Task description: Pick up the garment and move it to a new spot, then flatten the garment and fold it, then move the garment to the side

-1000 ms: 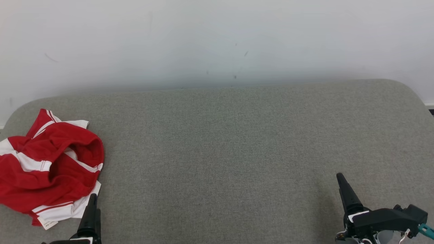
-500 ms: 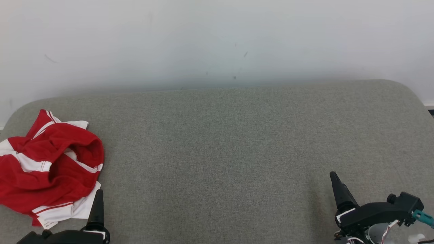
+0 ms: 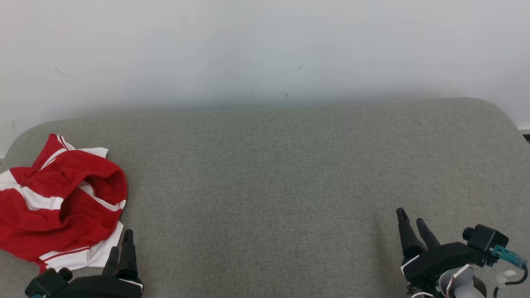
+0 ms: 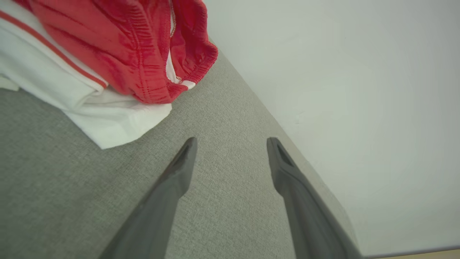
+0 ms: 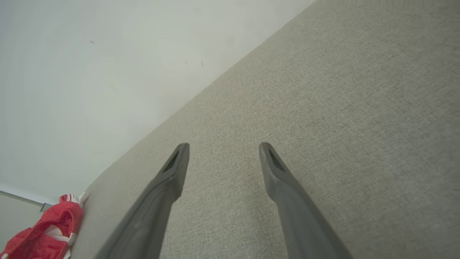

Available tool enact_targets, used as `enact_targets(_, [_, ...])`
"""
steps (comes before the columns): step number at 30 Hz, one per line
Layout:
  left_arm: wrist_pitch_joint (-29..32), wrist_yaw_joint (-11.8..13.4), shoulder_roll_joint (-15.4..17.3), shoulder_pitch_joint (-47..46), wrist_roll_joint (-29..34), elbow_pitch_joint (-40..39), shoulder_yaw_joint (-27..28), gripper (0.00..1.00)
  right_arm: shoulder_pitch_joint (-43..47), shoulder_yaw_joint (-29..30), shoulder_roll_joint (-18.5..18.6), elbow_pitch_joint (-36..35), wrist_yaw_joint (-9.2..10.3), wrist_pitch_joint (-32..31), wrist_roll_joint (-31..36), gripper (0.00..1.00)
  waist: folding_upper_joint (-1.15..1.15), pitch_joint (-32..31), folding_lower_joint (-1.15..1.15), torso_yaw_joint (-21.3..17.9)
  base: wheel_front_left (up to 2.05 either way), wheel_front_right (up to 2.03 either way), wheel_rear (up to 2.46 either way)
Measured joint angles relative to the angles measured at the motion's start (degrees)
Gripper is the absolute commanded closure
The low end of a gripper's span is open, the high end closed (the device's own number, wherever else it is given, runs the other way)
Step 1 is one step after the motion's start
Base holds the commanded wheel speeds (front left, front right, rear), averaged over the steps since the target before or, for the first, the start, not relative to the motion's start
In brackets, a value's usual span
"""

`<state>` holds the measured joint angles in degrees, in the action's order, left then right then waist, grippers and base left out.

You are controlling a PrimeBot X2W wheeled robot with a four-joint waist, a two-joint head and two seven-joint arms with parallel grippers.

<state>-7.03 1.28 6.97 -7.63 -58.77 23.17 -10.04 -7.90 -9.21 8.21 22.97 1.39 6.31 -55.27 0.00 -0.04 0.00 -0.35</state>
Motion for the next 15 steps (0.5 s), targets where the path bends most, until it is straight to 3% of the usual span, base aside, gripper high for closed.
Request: enact_targets(15, [-2.97, 2.31, 0.76, -1.93, 13.47, 0.44, -2.40, 0.00, -2.27, -2.77, 0.81, 1.08, 2.43, 3.32, 12.14, 0.00, 0.00, 0.10, 0.00, 0.30, 0.00, 0.00, 0.00])
